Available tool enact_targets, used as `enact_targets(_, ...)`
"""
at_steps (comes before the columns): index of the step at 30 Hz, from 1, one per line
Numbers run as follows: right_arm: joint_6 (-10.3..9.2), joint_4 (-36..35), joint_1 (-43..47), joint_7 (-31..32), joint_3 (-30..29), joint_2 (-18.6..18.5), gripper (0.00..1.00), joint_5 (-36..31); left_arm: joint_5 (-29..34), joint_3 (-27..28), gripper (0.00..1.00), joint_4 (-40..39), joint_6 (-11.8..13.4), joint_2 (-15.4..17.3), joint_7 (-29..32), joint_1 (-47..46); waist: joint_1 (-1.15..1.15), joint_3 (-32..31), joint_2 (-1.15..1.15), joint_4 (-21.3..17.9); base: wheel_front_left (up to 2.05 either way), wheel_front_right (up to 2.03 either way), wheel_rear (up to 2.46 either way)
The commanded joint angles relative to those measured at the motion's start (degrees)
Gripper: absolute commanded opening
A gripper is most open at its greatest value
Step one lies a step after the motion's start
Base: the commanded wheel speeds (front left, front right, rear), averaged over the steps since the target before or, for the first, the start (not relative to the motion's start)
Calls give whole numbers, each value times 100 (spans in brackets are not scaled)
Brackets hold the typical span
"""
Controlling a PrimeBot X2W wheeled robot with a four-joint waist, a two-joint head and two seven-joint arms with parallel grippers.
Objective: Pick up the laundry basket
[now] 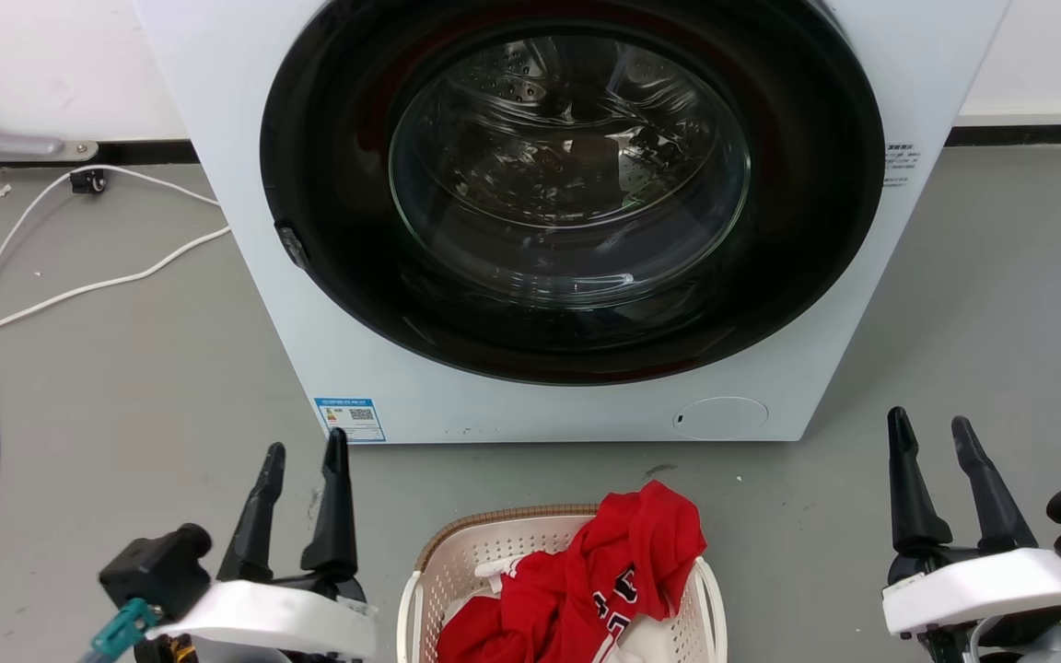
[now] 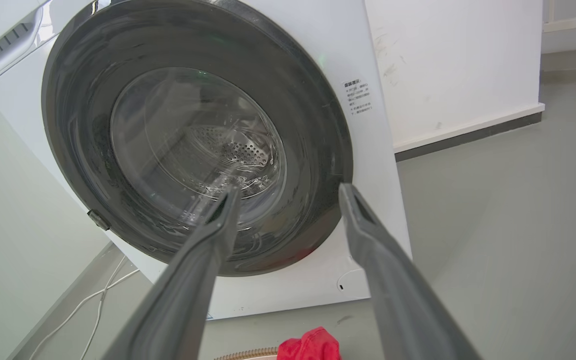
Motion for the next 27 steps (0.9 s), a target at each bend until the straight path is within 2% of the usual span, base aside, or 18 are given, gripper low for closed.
enact_targets(1,11,-60,-20,-58,8,-13,100,-160,210,-55,100,-78,16,47,-56,19,0,-2,0,-1,0,0,0)
enact_targets(12,11,291,66,-212,1,-12,100,-813,1031,-577,100,40,433,296,-214,95,0,-6,0,-7,0,0,0)
enact_targets(27,12,680,75,-345,-20,-11,100,-1525,1614,-829,100,416,556,358,-414,190,0,-1,0,-19,0,0,0)
